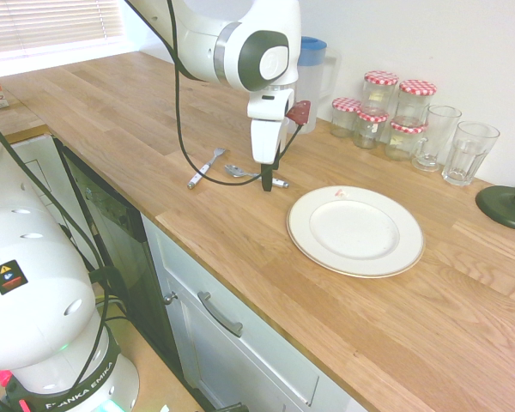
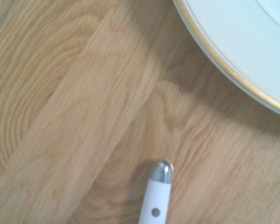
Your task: Put the spoon into the plate
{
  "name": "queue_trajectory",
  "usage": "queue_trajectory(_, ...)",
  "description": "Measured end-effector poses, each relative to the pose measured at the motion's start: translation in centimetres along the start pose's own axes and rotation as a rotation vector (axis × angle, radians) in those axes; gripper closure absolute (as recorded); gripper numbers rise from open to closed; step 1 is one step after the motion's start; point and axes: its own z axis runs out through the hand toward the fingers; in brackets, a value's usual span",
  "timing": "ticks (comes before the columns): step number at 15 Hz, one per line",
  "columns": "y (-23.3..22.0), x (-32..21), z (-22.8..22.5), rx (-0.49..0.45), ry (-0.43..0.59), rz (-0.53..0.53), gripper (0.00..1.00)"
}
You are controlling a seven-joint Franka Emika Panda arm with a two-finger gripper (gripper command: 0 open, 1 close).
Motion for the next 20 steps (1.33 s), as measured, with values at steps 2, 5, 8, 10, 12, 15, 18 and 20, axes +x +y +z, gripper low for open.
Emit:
queue_trajectory(2,-1.0,-0.6,0.4,-0.005,-0.003,0.016,1.00)
queue_trajectory(5,-2.0,-1.6,1.8,-0.027,-0.005,0.030,1.00)
queue_trajectory(8,-2.7,-2.3,2.5,-0.029,-0.010,0.027,1.00)
queue_trajectory(10,-2.9,-2.4,2.5,-0.026,-0.011,0.026,1.00)
queue_trajectory(12,-3.0,-2.4,2.7,-0.022,-0.014,0.027,1.00)
queue_trajectory(15,-3.1,-2.5,2.8,-0.017,-0.016,0.028,1.00)
queue_trajectory(18,-3.0,-2.8,2.8,-0.014,-0.018,0.030,1.00)
queue_trajectory(20,-3.0,-2.9,2.8,-0.011,-0.019,0.029,1.00)
